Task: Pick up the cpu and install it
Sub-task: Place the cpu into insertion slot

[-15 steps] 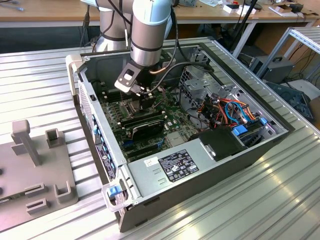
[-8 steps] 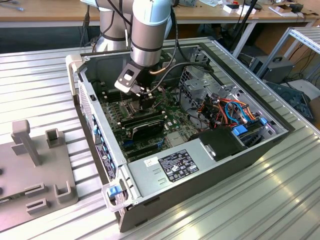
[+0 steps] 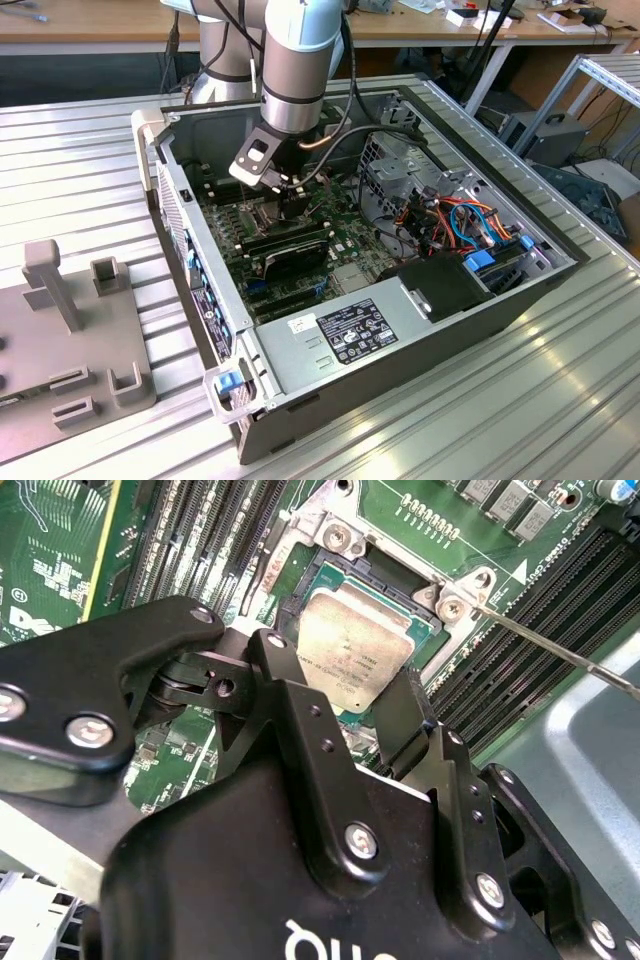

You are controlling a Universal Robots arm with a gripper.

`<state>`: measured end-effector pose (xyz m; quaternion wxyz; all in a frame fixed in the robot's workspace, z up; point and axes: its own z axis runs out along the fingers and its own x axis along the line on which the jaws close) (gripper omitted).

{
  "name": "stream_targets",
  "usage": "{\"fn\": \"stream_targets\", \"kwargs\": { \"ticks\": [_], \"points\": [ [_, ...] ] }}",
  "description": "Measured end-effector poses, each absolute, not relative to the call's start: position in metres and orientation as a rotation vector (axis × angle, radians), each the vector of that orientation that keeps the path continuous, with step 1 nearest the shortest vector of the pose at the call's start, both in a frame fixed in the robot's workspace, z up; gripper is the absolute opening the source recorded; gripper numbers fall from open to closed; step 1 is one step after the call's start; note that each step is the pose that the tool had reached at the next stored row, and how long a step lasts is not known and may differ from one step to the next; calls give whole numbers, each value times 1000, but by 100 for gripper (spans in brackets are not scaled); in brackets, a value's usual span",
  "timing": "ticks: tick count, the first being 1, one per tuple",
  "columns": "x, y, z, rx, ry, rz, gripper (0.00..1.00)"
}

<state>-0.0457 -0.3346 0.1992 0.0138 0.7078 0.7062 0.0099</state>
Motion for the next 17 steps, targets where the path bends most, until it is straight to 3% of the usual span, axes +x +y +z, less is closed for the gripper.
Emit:
{"fn": "stream_targets", "kwargs": {
  "ticks": [11, 14, 17],
  "points": [
    [-46, -335, 199, 2204, 2199, 31, 55],
    [-46, -335, 199, 2204, 2199, 31, 68],
    [-46, -335, 199, 2205, 2199, 31, 68]
  ]
}}
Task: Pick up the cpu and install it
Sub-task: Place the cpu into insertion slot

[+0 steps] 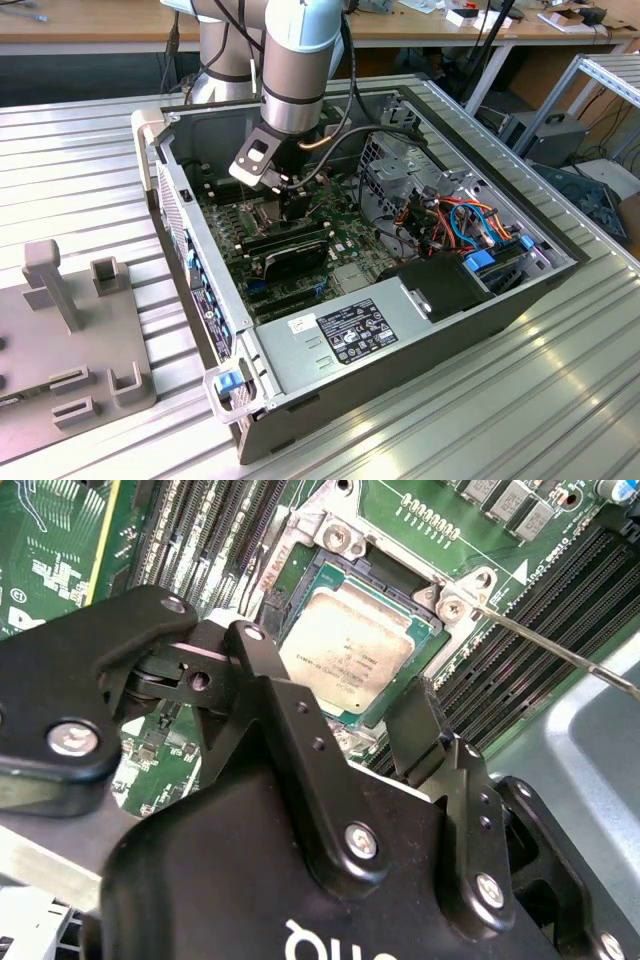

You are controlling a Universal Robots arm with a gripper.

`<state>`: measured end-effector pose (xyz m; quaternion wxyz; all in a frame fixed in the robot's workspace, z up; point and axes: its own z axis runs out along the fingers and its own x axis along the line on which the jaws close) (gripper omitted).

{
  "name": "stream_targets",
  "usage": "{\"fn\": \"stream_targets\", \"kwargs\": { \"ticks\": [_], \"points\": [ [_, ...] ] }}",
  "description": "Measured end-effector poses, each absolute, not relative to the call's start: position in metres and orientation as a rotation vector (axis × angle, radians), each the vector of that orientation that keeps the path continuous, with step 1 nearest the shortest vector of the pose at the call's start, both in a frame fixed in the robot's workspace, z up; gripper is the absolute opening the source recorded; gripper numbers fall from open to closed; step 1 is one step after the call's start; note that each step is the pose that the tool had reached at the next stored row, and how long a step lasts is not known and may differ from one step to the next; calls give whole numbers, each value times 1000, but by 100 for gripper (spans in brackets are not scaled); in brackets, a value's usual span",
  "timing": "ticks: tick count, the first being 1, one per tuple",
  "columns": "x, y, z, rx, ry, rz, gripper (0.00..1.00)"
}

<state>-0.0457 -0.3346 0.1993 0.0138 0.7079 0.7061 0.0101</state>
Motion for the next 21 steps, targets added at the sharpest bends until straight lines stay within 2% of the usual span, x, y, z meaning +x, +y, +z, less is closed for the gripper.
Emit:
{"fn": "stream_targets", "kwargs": {
  "ticks": [21],
  "points": [
    [-46, -333, 224, 2202, 2197, 26, 68]
  ]
}}
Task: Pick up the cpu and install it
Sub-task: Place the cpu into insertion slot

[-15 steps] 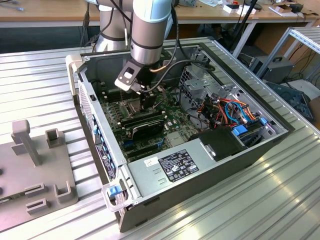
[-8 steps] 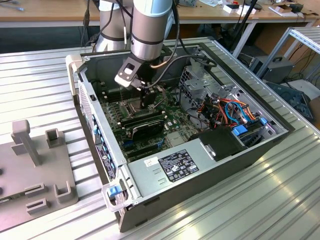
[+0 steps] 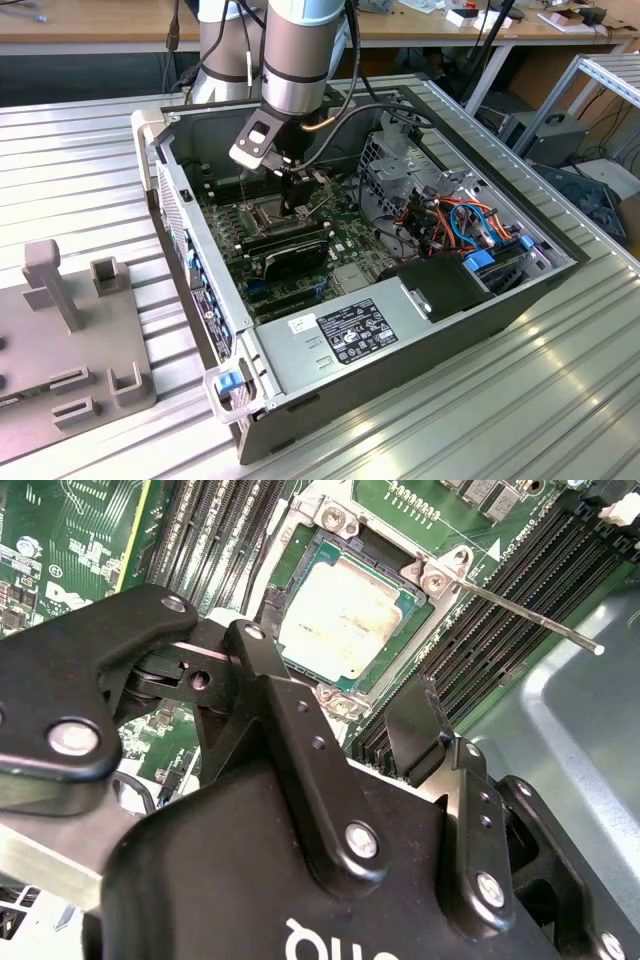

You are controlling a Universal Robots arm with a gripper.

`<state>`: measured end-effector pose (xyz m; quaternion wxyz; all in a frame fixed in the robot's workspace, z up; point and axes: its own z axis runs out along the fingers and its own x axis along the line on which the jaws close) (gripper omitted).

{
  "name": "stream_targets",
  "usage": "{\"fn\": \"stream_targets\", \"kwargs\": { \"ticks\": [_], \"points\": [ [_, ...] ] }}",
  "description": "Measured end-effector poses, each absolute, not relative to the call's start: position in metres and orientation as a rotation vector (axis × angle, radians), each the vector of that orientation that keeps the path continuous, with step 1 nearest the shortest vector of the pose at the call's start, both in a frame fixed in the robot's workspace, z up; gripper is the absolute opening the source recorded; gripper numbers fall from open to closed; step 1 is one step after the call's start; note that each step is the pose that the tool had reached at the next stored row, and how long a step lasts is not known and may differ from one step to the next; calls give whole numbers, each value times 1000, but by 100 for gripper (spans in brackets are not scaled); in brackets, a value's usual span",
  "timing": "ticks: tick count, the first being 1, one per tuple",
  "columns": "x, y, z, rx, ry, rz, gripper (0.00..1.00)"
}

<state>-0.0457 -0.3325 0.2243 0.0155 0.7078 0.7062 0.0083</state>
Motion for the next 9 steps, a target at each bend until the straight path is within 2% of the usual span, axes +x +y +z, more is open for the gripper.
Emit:
{"fn": "stream_targets", "kwargs": {
  "ticks": [9],
  "points": [
    [-46, -333, 227, 2202, 2197, 26, 68]
  ]
}}
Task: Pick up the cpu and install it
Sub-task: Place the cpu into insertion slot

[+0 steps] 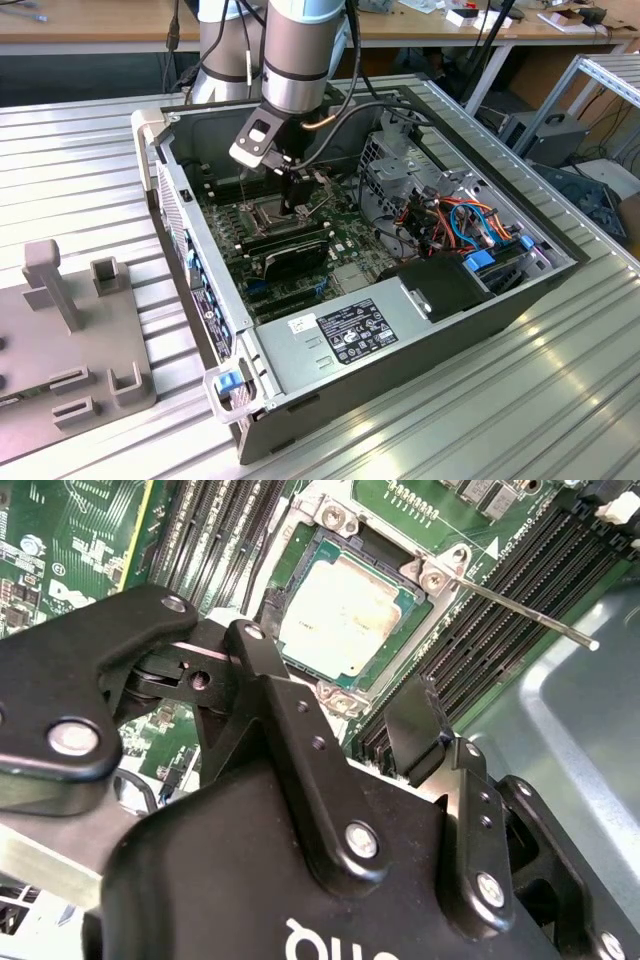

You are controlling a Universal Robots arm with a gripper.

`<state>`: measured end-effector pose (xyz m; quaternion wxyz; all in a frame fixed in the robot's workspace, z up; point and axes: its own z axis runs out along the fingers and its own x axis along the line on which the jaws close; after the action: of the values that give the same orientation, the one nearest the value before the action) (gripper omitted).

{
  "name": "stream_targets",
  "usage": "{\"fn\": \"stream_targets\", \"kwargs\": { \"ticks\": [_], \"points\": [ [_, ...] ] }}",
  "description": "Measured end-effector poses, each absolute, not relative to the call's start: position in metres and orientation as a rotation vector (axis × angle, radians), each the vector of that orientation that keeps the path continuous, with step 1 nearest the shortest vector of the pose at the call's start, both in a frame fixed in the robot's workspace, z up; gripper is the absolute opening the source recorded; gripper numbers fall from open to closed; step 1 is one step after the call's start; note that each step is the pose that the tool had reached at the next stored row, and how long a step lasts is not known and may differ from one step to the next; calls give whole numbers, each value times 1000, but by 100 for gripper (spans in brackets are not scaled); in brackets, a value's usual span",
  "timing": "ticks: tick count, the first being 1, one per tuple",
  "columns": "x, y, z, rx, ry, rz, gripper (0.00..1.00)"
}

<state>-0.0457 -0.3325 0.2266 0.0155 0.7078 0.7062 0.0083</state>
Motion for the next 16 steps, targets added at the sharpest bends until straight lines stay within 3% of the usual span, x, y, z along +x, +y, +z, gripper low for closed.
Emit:
{"fn": "stream_targets", "kwargs": {
  "ticks": [2, 8, 9, 12, 16],
  "points": [
    [-46, -333, 227, 2202, 2197, 26, 67],
    [-46, -333, 227, 2202, 2197, 26, 29],
    [-46, -333, 227, 2202, 2197, 26, 29],
    [-46, -333, 228, 2202, 2197, 26, 11],
    [-46, -333, 228, 2202, 2197, 26, 11]
  ]
}}
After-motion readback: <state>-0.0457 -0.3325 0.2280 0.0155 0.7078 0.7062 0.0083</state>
